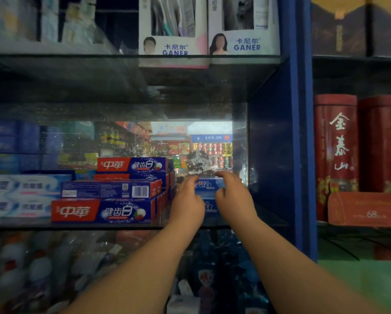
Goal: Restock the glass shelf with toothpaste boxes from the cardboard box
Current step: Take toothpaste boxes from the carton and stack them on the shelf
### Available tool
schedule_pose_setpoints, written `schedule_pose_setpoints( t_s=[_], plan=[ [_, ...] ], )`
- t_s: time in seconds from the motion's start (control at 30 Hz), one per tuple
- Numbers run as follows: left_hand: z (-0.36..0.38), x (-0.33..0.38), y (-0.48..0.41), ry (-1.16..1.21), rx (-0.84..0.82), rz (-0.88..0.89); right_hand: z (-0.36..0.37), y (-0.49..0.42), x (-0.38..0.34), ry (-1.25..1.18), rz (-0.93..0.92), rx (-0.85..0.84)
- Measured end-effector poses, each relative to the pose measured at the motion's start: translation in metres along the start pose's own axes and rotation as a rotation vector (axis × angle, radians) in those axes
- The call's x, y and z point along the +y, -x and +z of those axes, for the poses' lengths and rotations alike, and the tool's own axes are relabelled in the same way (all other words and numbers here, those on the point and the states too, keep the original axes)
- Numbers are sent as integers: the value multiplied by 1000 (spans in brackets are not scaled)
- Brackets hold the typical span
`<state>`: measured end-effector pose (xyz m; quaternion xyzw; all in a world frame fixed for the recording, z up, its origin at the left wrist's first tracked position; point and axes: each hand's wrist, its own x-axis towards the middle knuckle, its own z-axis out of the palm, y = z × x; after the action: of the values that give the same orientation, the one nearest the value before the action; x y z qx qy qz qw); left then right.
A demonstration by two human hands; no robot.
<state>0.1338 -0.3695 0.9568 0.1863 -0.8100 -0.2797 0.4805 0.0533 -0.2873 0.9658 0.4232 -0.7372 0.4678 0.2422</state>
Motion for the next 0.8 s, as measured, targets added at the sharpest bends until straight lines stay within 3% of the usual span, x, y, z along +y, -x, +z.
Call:
schedule_pose_setpoints(
  t_s=[0.2, 0.33, 0.57, 0.8],
  plan=[
    [-50, -39, 60, 118, 66, 143, 33, 59, -32, -168, -133, -15],
    [-97, -99, 115, -31, 97, 112, 77, 109, -54, -154, -329, -79],
    [-167, -191, 184, -220, 79, -177, 185, 186, -107, -253, -465, -342],
    [-225, -281, 266, -325, 74, -470, 277, 274, -144, -359, -390, -600]
  ],
)
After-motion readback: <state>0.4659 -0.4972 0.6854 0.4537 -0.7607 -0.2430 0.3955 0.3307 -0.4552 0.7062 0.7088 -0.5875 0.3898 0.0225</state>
